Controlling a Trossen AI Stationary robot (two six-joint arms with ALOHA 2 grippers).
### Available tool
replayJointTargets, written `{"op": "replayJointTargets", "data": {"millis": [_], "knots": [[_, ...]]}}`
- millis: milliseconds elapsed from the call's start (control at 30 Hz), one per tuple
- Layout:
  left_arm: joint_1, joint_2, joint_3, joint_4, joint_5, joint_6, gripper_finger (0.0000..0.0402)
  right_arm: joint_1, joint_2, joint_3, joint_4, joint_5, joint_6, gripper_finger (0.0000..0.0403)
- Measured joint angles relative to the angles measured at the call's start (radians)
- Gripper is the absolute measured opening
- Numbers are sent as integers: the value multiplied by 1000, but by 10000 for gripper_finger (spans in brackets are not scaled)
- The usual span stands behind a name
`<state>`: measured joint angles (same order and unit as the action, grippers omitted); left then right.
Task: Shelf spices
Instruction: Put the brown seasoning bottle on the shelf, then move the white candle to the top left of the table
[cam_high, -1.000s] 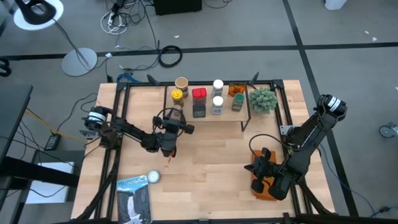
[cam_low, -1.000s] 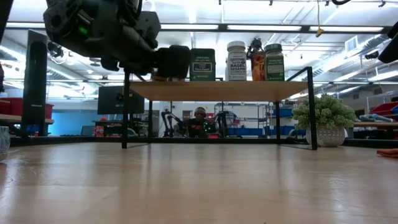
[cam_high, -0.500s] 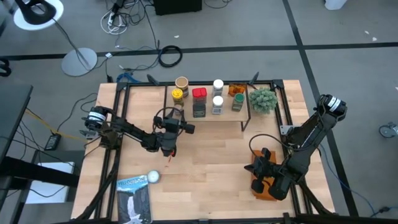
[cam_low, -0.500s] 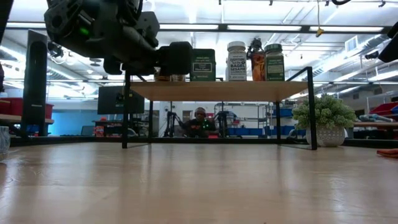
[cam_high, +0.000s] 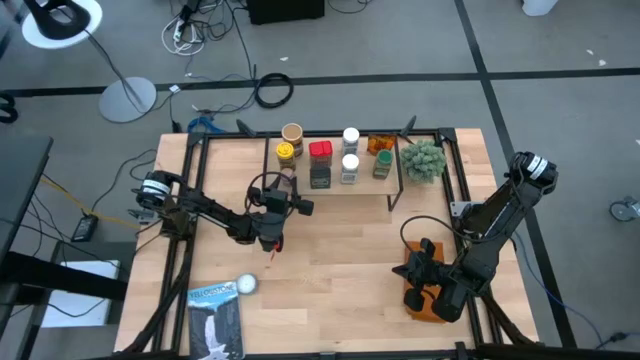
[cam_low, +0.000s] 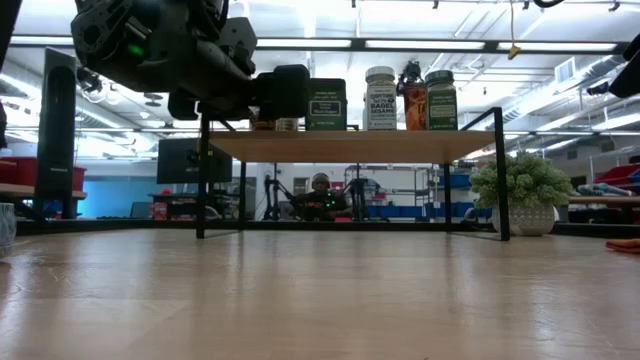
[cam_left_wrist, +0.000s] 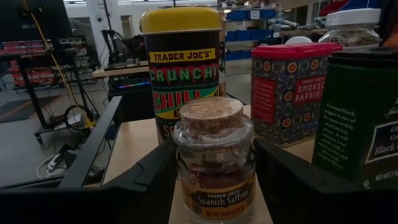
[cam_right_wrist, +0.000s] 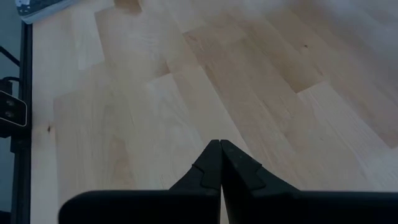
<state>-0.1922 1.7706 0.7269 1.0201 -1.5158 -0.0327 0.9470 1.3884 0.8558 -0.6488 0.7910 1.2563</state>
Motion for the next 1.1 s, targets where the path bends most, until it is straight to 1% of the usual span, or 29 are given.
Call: {"op": "replayJointTargets", "data": {"millis": [500,600,700,900,1000,1100], "knots": [[-4,0,0,0,2,5,199,0,0,0,10,0,-1,1],[-4,0,0,2,16,5,202,0,0,0,15,0,-1,1],[-5,0,0,9,17,3,222,0,0,0,17,-10,-3,1],[-7,0,0,38,18,2,278,1,0,0,19,-25,-3,1],[-13,0,0,62,13,9,296,2,0,0,19,-26,-3,1],[-25,0,0,117,-14,92,303,2,0,0,19,-26,-3,1]]}}
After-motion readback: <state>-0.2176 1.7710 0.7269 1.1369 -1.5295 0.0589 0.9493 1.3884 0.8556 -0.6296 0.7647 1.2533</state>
